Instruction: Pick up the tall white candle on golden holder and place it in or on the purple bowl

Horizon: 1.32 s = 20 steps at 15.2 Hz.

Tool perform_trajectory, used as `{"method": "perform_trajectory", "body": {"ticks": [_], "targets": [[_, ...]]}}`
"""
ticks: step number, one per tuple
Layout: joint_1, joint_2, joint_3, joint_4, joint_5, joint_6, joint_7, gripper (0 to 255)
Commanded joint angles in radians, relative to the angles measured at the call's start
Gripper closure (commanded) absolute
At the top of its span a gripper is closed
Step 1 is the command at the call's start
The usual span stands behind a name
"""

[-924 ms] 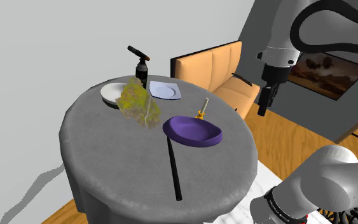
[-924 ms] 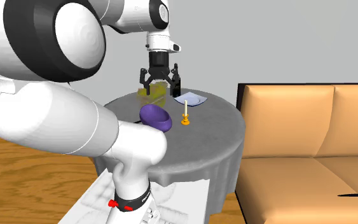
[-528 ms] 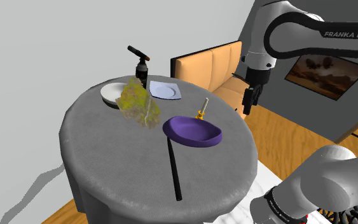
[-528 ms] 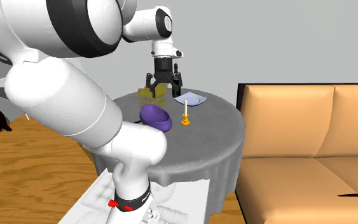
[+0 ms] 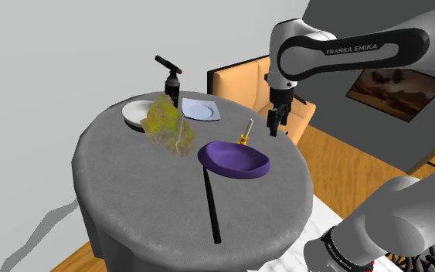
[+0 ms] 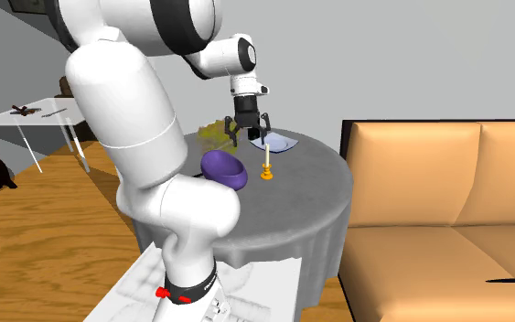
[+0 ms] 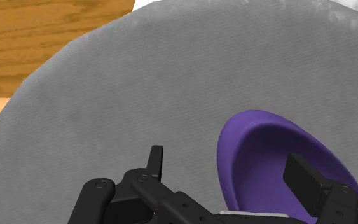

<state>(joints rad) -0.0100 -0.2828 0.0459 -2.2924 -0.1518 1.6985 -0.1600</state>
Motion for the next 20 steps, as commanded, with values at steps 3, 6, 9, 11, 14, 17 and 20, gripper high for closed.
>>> {"method": "perform_trajectory", "body": {"ticks": [3, 6, 9, 11, 14, 17, 20], "targets": [[-0.004, 0.176, 0.005, 0.097, -0.041, 0.063, 0.009, 0], [-0.004, 0.3, 0.008, 0.181, -0.072, 0.09, 0.018, 0], [-0.001, 0.425, 0.008, 0.276, -0.103, 0.106, 0.026, 0], [0.002, 0.508, 0.007, 0.347, -0.124, 0.11, 0.029, 0], [0.008, 0.595, 0.004, 0.425, -0.144, 0.109, 0.031, 0], [0.002, 0.598, 0.0, 0.39, -0.149, 0.148, 0.035, 0], [-0.003, 0.602, -0.004, 0.357, -0.155, 0.186, 0.039, 0]]}}
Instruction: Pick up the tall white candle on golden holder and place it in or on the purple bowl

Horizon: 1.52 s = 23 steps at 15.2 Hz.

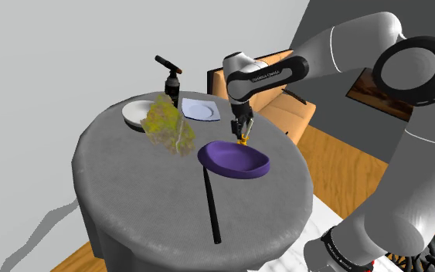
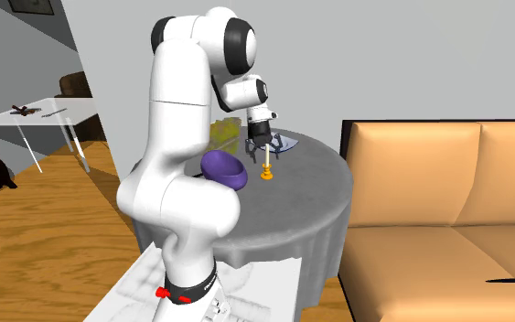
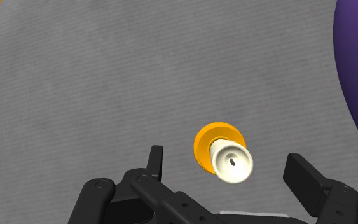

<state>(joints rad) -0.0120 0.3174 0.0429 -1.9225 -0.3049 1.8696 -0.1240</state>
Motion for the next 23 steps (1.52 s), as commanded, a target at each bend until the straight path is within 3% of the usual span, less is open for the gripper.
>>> {"method": "perform_trajectory", "body": {"ticks": [1, 9, 10, 19, 23], "targets": [[-0.004, 0.005, -0.003, -0.03, -0.005, 0.035, 0.005, 0], [-0.004, 0.005, -0.003, -0.03, -0.005, 0.035, 0.005, 0], [-0.004, 0.005, -0.003, -0.03, -0.005, 0.035, 0.005, 255], [-0.004, 0.005, -0.003, -0.03, -0.005, 0.035, 0.005, 255], [-0.004, -0.024, -0.002, -0.014, 0.001, -0.008, -0.008, 255]]}}
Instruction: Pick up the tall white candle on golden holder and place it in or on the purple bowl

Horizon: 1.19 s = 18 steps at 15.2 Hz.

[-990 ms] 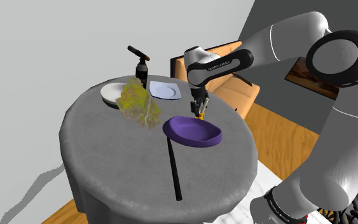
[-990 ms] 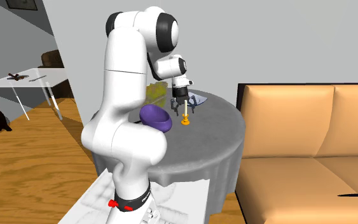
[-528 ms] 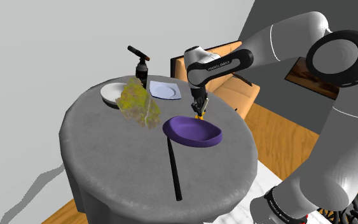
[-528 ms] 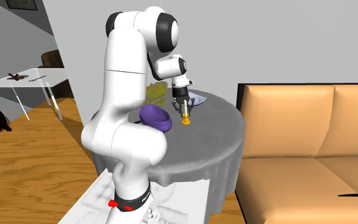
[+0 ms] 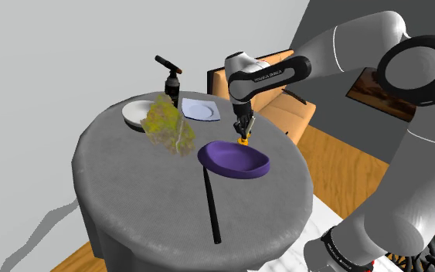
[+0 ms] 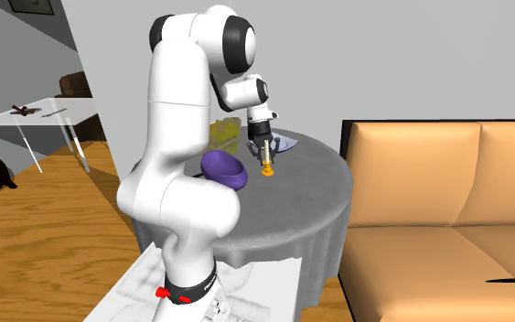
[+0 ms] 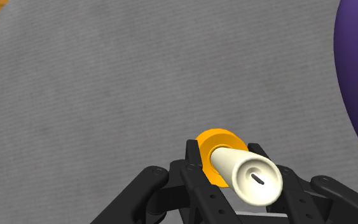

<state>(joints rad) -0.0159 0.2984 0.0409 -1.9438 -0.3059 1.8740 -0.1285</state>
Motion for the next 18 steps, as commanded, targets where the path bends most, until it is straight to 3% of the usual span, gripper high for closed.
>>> {"method": "perform_trajectory", "body": {"ticks": [1, 18], "targets": [[0.0, -0.012, 0.001, 0.011, 0.003, -0.023, -0.007, 255], [0.005, -0.105, 0.005, 0.119, 0.02, -0.217, -0.059, 255]]}}
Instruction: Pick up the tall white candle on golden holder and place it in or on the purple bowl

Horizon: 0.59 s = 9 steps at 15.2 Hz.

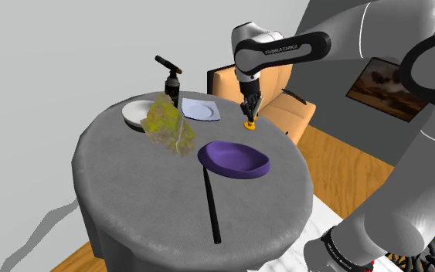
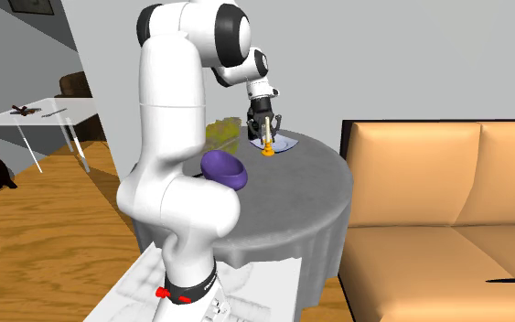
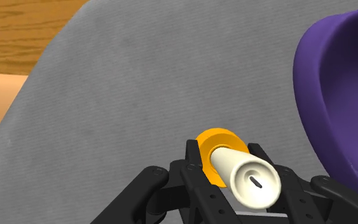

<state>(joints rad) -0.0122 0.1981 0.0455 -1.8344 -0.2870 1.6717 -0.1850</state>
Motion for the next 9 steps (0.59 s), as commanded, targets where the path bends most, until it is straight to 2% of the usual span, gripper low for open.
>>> {"method": "perform_trajectory", "body": {"ticks": [1, 9], "targets": [[0.001, -0.009, 0.001, 0.018, 0.002, -0.027, -0.006, 255], [0.004, -0.032, 0.002, 0.094, 0.005, -0.123, -0.03, 255]]}}
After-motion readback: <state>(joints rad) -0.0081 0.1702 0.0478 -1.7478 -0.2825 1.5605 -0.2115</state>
